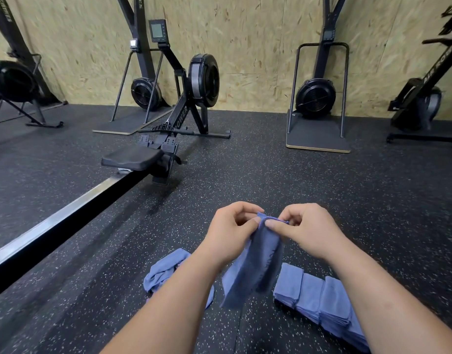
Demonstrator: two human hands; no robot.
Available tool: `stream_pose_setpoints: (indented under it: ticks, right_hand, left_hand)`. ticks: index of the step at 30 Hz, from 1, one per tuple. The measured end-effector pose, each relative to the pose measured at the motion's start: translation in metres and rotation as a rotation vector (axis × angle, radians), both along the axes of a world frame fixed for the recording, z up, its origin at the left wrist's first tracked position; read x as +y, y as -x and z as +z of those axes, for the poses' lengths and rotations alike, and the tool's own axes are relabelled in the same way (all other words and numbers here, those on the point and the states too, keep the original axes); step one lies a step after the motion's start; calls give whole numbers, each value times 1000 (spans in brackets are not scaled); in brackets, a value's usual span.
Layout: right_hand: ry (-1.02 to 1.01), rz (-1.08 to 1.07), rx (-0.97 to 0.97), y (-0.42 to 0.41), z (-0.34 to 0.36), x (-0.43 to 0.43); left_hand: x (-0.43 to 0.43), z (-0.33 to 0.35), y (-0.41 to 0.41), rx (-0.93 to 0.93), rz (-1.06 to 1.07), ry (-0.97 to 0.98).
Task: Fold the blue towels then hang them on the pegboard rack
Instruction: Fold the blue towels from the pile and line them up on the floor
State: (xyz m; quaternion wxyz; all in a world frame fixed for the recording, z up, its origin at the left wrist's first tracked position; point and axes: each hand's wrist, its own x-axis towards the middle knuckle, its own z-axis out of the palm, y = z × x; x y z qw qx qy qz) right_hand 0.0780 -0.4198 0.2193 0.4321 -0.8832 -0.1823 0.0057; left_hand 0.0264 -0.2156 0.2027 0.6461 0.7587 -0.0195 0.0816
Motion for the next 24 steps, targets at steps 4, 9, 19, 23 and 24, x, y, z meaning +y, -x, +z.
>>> stream_pose_setpoints:
  ticks: [4,9,19,23,24]
  right_hand:
    - [8,-14,17,2,0,2]
    - [13,-12,16,0,-2,2]
    - [358,86,46,-12,-14,-21]
    - [436,58,42,-16,-16,-34]
    - [450,49,34,-16,-16,-36]
  left_hand:
    - [-1,-1,-1,29,-13,34]
    - [0,-3,0,21,-23,34]
    - [17,-8,-9,-57,187,-232]
    - [28,-7,-8,-108,297,-424]
    - [29,-6,-7,-129,304,-456]
